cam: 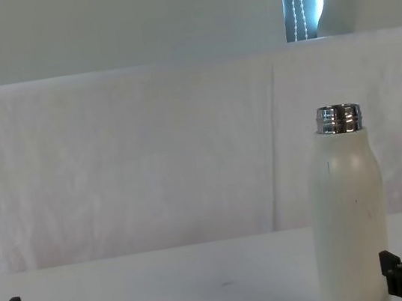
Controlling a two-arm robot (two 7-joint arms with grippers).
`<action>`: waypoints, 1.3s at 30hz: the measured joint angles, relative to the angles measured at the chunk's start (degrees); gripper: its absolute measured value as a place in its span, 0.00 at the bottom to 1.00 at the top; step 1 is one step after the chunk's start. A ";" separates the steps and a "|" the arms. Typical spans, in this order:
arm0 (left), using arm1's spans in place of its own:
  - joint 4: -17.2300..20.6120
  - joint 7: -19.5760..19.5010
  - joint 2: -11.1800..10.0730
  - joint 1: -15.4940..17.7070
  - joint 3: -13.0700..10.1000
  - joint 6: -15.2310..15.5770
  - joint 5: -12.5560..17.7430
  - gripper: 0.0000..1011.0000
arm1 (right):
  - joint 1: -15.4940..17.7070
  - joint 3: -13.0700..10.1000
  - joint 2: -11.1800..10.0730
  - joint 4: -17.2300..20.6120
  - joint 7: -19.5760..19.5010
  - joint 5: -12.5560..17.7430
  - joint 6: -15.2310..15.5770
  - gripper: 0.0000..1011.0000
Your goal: Grasp the thermos with one hand and pour water into the cup lid.
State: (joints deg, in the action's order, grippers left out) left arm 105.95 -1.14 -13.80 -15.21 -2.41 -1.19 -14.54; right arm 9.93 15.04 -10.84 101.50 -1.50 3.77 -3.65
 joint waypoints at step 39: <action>0.00 0.00 0.00 0.00 0.00 0.00 0.00 0.99 | 0.00 0.00 0.00 0.00 0.00 0.00 0.00 0.99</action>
State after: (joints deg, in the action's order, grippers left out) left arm 105.95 -1.14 -13.81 -15.21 -2.41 -1.19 -14.54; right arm 9.93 15.04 -10.84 101.49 -1.50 3.77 -3.65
